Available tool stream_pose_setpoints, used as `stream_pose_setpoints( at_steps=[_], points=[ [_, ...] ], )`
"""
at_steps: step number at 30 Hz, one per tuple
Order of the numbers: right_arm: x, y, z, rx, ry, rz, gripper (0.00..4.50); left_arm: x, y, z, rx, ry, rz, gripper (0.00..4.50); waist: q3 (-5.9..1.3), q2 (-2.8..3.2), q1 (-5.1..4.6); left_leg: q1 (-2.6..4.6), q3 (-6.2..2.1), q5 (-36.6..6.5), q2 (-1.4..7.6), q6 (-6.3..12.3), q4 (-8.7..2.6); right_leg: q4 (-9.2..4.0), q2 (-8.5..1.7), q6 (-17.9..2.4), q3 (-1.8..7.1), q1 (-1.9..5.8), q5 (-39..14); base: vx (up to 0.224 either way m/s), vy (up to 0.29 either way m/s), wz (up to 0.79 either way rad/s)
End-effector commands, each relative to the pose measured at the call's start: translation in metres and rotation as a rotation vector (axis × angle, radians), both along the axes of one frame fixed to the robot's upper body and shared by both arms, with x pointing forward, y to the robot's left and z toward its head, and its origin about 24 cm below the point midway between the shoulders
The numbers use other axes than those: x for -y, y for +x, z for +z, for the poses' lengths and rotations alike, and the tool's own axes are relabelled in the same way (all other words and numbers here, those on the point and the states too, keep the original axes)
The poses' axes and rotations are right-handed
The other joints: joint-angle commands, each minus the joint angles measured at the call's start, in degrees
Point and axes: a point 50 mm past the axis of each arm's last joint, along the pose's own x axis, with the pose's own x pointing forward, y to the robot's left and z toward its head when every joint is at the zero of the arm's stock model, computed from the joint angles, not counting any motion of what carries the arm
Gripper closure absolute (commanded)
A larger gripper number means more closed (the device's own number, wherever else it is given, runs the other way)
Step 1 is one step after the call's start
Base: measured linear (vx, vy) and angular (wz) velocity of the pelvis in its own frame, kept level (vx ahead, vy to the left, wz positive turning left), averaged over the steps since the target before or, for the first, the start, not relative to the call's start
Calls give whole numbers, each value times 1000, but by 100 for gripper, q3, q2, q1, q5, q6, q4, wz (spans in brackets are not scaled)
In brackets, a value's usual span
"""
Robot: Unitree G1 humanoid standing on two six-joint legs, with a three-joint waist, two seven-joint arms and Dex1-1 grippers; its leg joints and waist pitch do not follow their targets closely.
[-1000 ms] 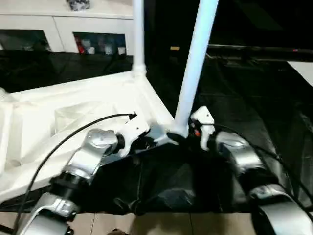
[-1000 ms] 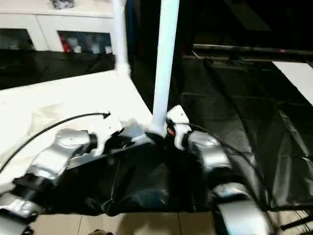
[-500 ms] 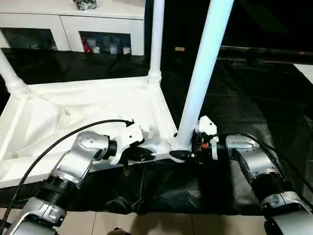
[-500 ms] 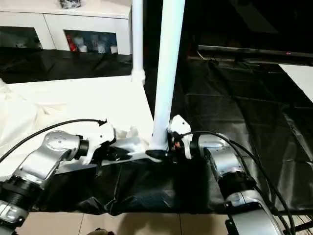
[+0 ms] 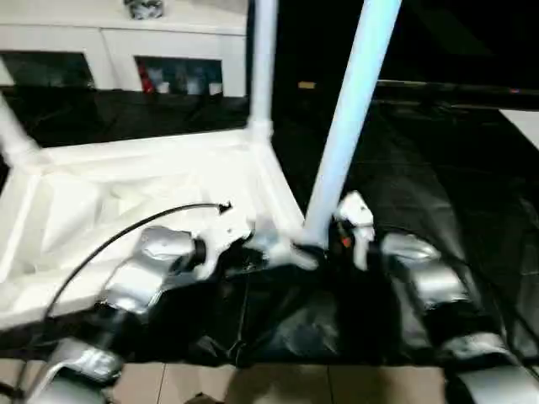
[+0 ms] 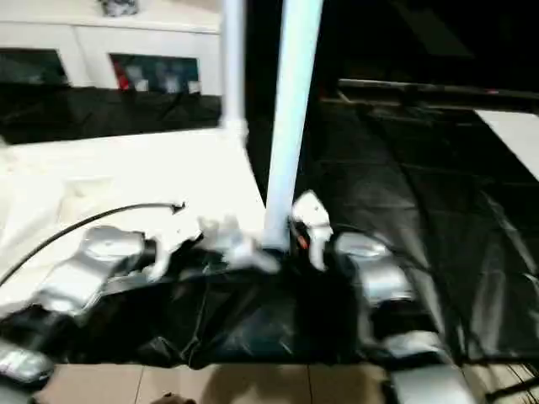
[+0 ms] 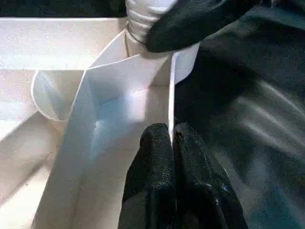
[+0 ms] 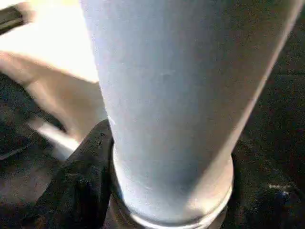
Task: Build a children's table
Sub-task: Rotate leg to tighten
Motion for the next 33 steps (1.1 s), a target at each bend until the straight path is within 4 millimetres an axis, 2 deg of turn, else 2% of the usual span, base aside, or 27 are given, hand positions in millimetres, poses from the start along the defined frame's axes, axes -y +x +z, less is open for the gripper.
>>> stream_pose_setpoints(
  at_steps=[1, 4, 7, 9, 12, 15, 18, 23, 29, 33],
  points=[
    [-23, 0, -14, -74, -2, -84, 176, 26, 12, 13, 80, -49, 51, 450, -364, 12, -37, 188, -166, -1500, 299, -178, -440, -485, -512, -1099, 273, 102, -1542, 0, 0, 0],
    [-40, 4, -15, -76, 0, -173, 176, 41, 20, 14, 85, -59, 132, 450, -381, 23, -44, 179, -171, -1447, 296, -199, -433, -479, -519, -1110, 265, 123, -1411, 0, 0, 0],
    [-45, 4, -13, -70, 8, -170, 176, 44, 21, 15, 81, -70, 149, 450, -402, 25, -36, 153, -162, -1275, 289, -107, -419, -450, -509, -1137, 258, 155, -1026, 0, 0, 0],
    [-50, 5, -10, -59, 31, -157, 120, 48, 20, 15, 85, -81, 129, 450, -412, 20, -30, 132, -153, -1127, 284, 23, -402, -425, -514, -1187, 258, 171, -725, 0, 0, 0],
    [-52, 6, -6, -67, 67, -108, 84, 49, 16, 15, 81, -95, 87, 450, -399, 31, -38, 140, -153, -1221, 287, 59, -409, -442, -511, -1223, 251, 164, -858, 0, 0, 0],
    [-47, 6, -4, -40, 36, -45, 63, 43, 12, 14, 71, -102, 40, 450, -398, 30, -54, 140, -158, -1284, 297, 47, -414, -449, -516, -1194, 253, 169, -989, 0, 0, 0],
    [-37, 5, -2, -14, 19, 13, 63, 35, 6, 13, 53, -101, -11, 450, -413, 23, -67, 112, -158, -1125, 299, 125, -400, -414, -517, -1258, 247, 195, -732, 0, 0, 0],
    [-17, 2, 2, 6, -17, 142, 63, 20, -3, 13, 26, -92, -106, 450, -411, 35, -62, 111, -141, -1024, 305, 260, -375, -400, -506, -1377, 244, 198, -547, 0, 0, 0],
    [-3, -13, 3, 3, -55, 364, 63, 9, -6, 15, 5, -82, -150, 450, -390, 47, 16, 156, -133, -1243, 332, 168, -399, -420, -489, -1318, 245, 168, -822, 0, 0, 0],
    [0, -22, 3, -23, -45, 470, 63, 5, -10, 16, -15, -82, -192, 450, -399, 41, 85, 150, -122, -1172, 331, 206, -384, -407, -496, -1330, 249, 168, -754, 0, 0, 0]
  ],
)
